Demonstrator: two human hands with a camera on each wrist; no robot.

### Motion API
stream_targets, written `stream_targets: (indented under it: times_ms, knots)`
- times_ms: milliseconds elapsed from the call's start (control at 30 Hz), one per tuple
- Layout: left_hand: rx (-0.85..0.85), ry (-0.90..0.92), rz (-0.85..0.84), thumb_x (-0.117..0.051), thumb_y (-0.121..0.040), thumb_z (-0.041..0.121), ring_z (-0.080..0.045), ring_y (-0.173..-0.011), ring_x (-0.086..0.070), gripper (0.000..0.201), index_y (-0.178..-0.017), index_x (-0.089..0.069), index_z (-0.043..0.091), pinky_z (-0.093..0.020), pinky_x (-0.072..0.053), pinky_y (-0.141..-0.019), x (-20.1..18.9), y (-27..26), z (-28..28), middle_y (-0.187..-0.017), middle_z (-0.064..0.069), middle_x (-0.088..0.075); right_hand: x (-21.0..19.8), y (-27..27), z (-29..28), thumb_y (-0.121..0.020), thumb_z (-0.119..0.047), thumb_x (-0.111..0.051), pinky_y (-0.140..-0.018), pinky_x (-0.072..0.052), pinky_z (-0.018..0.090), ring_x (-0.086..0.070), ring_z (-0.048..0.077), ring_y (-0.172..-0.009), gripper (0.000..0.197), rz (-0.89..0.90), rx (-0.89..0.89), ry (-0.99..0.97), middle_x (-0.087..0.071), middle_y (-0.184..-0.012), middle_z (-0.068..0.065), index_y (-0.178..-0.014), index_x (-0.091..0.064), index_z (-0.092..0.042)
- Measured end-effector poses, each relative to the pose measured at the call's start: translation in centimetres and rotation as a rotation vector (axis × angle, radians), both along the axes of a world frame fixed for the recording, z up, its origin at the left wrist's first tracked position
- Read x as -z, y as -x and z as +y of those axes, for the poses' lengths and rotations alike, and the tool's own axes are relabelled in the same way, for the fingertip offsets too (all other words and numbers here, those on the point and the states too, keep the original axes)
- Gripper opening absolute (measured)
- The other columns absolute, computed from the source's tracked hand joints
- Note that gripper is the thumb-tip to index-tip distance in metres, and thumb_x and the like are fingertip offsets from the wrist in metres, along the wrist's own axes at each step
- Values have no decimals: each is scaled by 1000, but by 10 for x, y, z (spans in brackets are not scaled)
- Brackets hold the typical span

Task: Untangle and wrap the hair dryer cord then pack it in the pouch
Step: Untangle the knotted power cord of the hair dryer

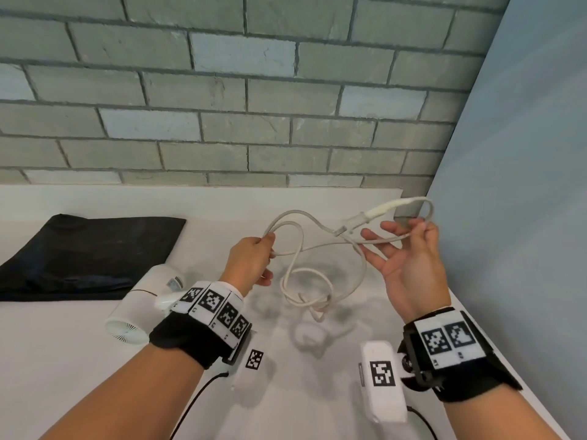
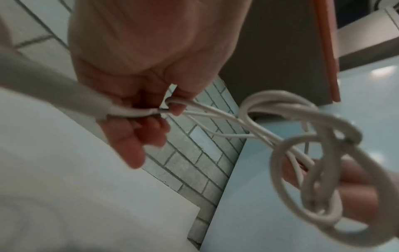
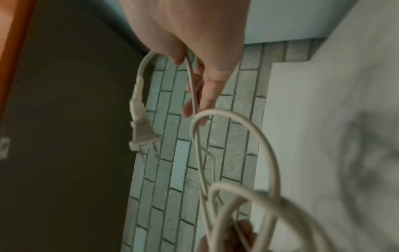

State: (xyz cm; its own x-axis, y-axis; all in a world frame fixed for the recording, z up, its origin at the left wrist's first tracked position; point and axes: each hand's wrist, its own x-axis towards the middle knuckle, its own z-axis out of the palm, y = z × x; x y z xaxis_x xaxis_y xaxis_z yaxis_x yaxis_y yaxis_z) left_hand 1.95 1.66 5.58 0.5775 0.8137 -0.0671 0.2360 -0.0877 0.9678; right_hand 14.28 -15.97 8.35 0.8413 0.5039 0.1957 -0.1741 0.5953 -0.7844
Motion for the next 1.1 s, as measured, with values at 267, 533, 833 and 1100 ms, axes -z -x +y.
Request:
stream_targets:
  times_ms: [267,533,833,1100]
  knots:
    - [81,-473,-102,-45,-94,18,-1,-77,-47,19,-91,-63,23,-1,-37,-71,-8,3,-7,-89,0,-45,30,-18,0,-97,-19,-25,-58,-53,59,-67,41,-59,30,480,-162,18,-49,-81,16,-72,-40,-9]
    - [228,102,-437,-35,-98,18,-9,-41,-43,23,-81,-51,17,-29,-55,-52,-42,7,-27,-60,-1,-36,53,-19,10,-89,-60,-27,-66,-43,29,-66,22,-80,64,37,-558,1144,-74,-72,5,-81,-64,-8]
    - [37,482,-639,-28,-100,23,-7,-36,-36,28,-79,-44,15,-27,-55,-51,-53,9,-12,-59,0,-28,59,0,-5,-61,-77,-49,-78,-52,45,-60,26,-99,64,0,-996,656,-64,-108,6,-75,-64,-16]
    - [3,314,-390,-31,-99,21,-13,-52,-33,25,-83,-51,20,-33,-53,-59,-38,15,2,-64,0,-33,43,16,-6,-52,-30,-86,-48,-56,26,-70,30,-67,41,172,-703,142,-71,-80,14,-77,-58,-13]
